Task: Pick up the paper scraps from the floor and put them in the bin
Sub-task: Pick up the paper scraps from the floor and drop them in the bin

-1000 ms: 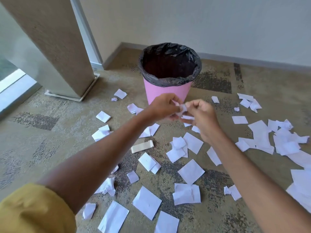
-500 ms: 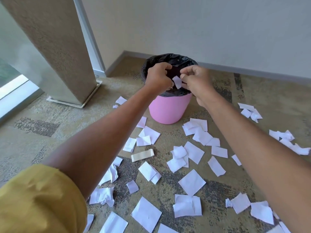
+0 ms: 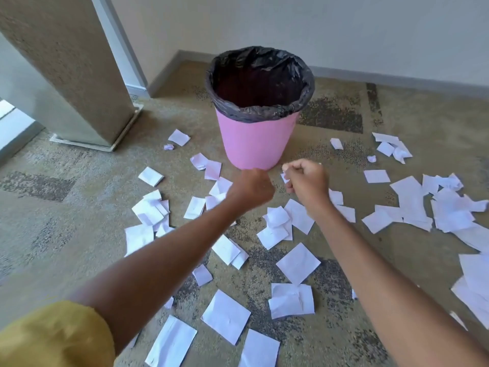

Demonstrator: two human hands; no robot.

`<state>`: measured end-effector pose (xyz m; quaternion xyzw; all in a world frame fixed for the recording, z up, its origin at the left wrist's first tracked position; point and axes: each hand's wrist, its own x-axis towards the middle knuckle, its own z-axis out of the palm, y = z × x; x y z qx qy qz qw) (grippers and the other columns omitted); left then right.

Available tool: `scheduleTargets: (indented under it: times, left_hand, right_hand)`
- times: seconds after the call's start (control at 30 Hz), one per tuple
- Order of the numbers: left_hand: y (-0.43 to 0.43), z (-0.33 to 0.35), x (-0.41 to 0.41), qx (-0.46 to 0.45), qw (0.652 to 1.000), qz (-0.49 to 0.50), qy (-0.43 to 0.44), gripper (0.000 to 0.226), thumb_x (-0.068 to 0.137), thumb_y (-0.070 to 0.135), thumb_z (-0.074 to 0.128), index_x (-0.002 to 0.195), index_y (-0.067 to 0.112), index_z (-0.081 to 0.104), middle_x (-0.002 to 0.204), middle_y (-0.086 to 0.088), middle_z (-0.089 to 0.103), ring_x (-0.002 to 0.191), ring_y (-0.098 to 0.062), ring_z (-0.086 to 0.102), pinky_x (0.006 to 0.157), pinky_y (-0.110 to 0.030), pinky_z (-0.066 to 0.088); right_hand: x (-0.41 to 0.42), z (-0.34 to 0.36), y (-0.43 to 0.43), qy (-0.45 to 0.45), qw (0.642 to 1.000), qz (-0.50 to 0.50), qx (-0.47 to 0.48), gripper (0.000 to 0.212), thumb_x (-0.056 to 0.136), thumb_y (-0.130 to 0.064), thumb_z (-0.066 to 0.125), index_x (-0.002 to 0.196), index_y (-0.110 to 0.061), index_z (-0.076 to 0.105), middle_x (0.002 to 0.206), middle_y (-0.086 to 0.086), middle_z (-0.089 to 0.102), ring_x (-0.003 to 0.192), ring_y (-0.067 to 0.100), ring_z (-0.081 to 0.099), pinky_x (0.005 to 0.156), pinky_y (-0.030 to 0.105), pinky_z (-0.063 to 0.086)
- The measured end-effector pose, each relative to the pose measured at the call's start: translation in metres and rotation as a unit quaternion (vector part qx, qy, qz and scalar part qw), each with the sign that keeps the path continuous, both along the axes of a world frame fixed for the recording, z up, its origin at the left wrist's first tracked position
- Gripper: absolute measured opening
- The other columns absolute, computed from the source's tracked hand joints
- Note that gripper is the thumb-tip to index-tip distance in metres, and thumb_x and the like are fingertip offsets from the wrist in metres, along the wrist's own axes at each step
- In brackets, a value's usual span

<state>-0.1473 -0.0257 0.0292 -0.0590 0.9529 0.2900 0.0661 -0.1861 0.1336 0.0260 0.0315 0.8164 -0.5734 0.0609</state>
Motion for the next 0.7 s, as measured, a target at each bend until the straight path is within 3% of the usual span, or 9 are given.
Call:
scheduleTargets:
  times: [0.03,0.13,0.23,0.33,0.43,0.53,0.63,0.7]
  left_hand:
    - [0.002,-0.018,0.005,-0.003,0.999,-0.019,-0.028,0.014,0.09,0.025,0.075,0.093,0.011,0.077,0.088,-0.008,0.079,0.086,-0.026,0.076,0.081,-0.039,0.063]
    - [0.012,-0.056,0.018,-0.028,0.992,-0.072,-0.095,0.064,0.077,0.043,0.092,0.13,0.015,0.067,0.124,-0.011,0.069,0.112,-0.029,0.066,0.094,-0.042,0.058]
    - [0.026,-0.081,0.031,-0.093,0.982,-0.107,-0.122,0.116,0.06,0.066,0.094,0.155,0.022,0.044,0.144,-0.014,0.051,0.132,-0.035,0.052,0.103,-0.052,0.055]
    - [0.039,-0.093,0.043,-0.184,0.966,-0.128,-0.131,0.134,0.05,0.078,0.09,0.157,0.018,0.034,0.151,-0.014,0.037,0.138,-0.037,0.041,0.103,-0.057,0.054]
    - [0.046,-0.099,0.045,-0.207,0.963,-0.124,-0.118,0.123,0.056,0.069,0.093,0.149,0.011,0.039,0.146,-0.015,0.036,0.134,-0.037,0.04,0.1,-0.054,0.055]
    - [0.046,-0.097,0.04,-0.172,0.971,-0.117,-0.115,0.092,0.072,0.051,0.093,0.139,0.006,0.05,0.139,-0.015,0.041,0.13,-0.037,0.044,0.095,-0.05,0.059]
    - [0.045,-0.093,0.038,-0.162,0.977,-0.112,-0.084,0.047,0.09,0.021,0.076,0.129,0.003,0.058,0.134,-0.016,0.045,0.125,-0.037,0.049,0.087,-0.045,0.057]
    - [0.043,-0.091,0.038,-0.146,0.983,-0.09,-0.058,0.031,0.093,0.006,0.06,0.123,0.001,0.062,0.128,-0.018,0.051,0.12,-0.038,0.054,0.081,-0.046,0.055]
  right_hand:
    - [0.004,-0.015,0.005,-0.015,0.999,0.016,0.045,0.014,0.096,-0.015,0.069,0.085,-0.019,0.077,0.072,-0.004,0.075,0.062,0.016,0.069,0.065,0.043,0.064]
    - [0.015,-0.049,0.02,-0.035,0.977,0.057,0.203,0.022,0.093,-0.01,0.062,0.082,-0.021,0.078,0.085,-0.008,0.077,0.079,0.016,0.071,0.063,0.027,0.052]
    - [0.023,-0.077,0.034,-0.061,0.956,0.081,0.275,0.018,0.092,-0.007,0.066,0.083,-0.021,0.075,0.09,-0.006,0.074,0.088,0.021,0.068,0.078,0.032,0.055]
    - [0.025,-0.096,0.043,-0.069,0.948,0.1,0.294,0.013,0.087,-0.004,0.073,0.094,-0.014,0.078,0.099,0.002,0.077,0.098,0.027,0.071,0.087,0.041,0.06]
    - [0.028,-0.095,0.041,-0.073,0.94,0.117,0.311,0.021,0.086,-0.002,0.07,0.103,-0.013,0.077,0.108,0.006,0.076,0.105,0.03,0.07,0.088,0.037,0.057]
    - [0.027,-0.094,0.036,-0.079,0.935,0.114,0.327,0.025,0.09,-0.005,0.067,0.11,-0.016,0.076,0.114,0.006,0.075,0.112,0.03,0.067,0.087,0.032,0.05]
    - [0.027,-0.096,0.034,-0.088,0.941,0.126,0.302,0.029,0.092,-0.008,0.066,0.12,-0.015,0.074,0.118,0.008,0.074,0.116,0.032,0.066,0.088,0.033,0.049]
    - [0.027,-0.1,0.035,-0.088,0.943,0.134,0.291,0.039,0.092,-0.007,0.063,0.129,-0.016,0.071,0.124,0.011,0.072,0.119,0.034,0.065,0.088,0.034,0.049]
